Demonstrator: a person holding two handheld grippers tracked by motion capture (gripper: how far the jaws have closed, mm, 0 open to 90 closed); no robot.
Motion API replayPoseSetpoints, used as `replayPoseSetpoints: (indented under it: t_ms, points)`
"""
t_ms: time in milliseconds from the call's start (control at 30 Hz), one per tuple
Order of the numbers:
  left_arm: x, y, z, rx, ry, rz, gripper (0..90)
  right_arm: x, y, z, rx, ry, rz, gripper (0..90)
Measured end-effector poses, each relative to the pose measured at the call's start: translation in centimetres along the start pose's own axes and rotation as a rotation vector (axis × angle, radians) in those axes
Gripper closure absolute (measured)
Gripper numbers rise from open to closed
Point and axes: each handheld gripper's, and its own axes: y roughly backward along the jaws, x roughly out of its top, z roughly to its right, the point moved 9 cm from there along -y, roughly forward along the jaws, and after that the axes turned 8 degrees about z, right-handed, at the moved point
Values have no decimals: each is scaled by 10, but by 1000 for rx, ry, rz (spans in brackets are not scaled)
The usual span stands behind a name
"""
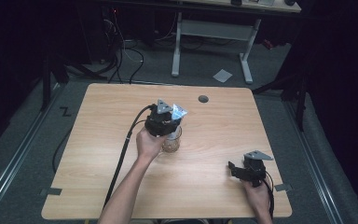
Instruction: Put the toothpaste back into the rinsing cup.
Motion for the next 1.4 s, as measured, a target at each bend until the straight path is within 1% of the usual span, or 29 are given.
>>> replayPoseSetpoints:
  t_ms: [100,300,567,733,833,1033,1067,1167,1267,1400]
  points:
    - [-3,0,0,-5,6,-2,645,0,0,0,0,0,0,249]
    - [-7,0,0,5,2,-5,644,0,0,0,0,0,1,249]
    - [-13,-1,1,6,4,-7,641,0,0,0,0,0,0,249]
    - [-14,-2,2,7,7,-1,638,0,0,0,0,1,1,249]
    - [-15,-2,1,9,7,-4,638,0,0,0,0,1,1,249]
    - [-19,-2,0,19,-6,-12,636,0,0,0,0,0,1,249]
    - [-20,-2,1,14,-2,-14,636,0,0,0,-1,0,1,249]
    - [-21,-2,0,22,-6,-16,635,0,0,0,-1,-1,1,249]
    - [-21,-3,0,21,4,-14,633,0,0,0,-1,-1,1,249]
    - [-22,-4,1,22,-1,-21,632,0,0,0,-1,-1,1,249]
